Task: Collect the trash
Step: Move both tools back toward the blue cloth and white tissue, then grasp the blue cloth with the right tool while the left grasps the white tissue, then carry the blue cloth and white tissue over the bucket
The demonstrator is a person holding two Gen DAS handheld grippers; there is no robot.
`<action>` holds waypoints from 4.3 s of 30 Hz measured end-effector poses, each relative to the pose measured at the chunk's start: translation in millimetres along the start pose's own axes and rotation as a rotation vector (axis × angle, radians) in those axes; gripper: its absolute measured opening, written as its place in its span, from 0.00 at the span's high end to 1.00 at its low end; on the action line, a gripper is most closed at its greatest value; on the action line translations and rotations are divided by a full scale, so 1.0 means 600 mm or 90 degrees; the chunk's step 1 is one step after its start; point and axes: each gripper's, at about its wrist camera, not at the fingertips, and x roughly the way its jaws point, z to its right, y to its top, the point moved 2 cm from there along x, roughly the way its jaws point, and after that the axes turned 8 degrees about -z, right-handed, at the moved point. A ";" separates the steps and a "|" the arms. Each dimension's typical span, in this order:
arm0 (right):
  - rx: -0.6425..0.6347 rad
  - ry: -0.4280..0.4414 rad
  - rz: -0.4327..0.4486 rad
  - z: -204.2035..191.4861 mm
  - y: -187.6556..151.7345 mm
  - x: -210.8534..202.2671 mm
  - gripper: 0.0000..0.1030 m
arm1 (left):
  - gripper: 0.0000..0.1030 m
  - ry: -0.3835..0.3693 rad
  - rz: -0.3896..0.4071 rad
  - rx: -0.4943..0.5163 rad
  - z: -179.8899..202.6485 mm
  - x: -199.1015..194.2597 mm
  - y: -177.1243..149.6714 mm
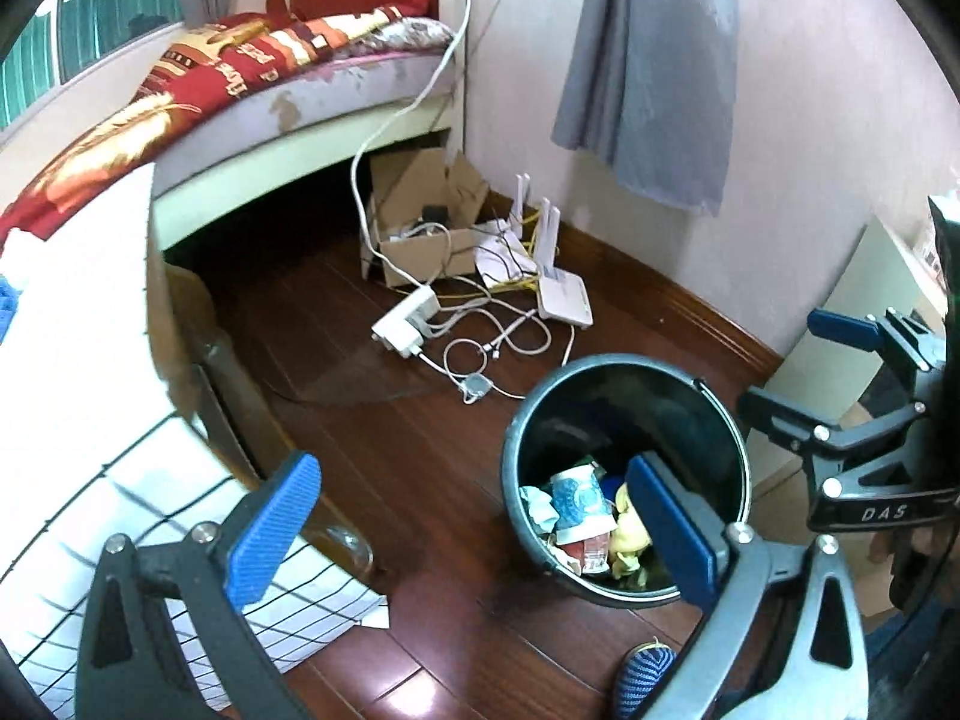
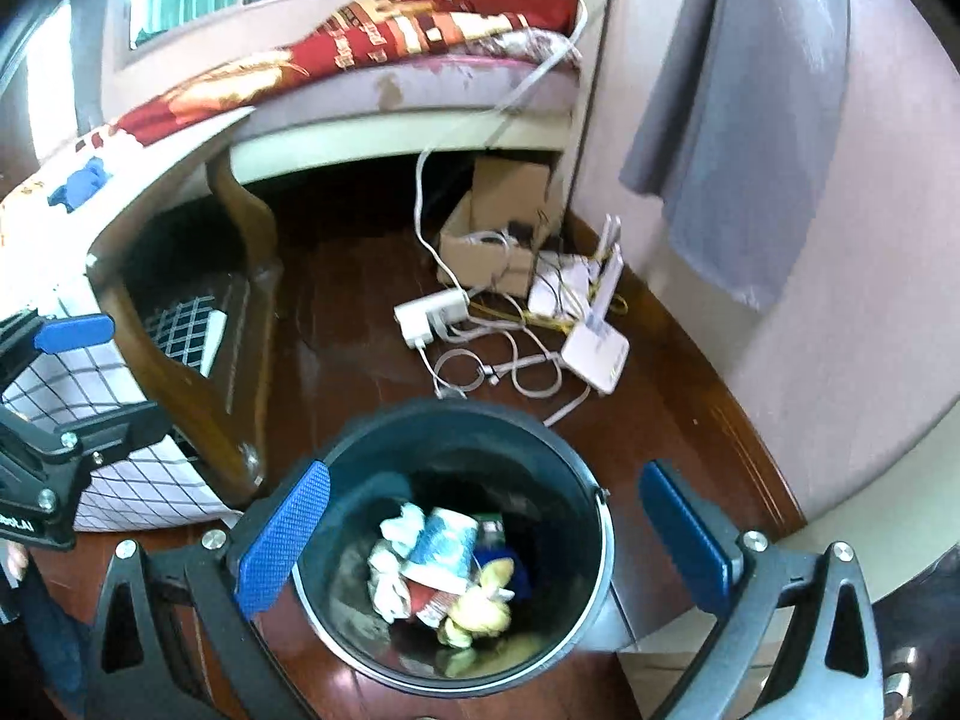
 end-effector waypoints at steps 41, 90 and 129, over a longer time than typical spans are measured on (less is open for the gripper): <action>-0.245 0.244 0.130 -0.534 0.245 -0.073 0.00 | 0.12 0.264 0.112 -0.328 -0.498 -0.223 -0.155; -0.327 0.340 0.052 -0.749 0.418 0.062 0.71 | 0.64 0.164 0.059 -0.315 -0.651 -0.150 -0.071; -0.152 0.095 0.139 -0.194 0.138 -0.155 0.72 | 0.65 0.008 0.087 -0.088 -0.228 -0.136 -0.014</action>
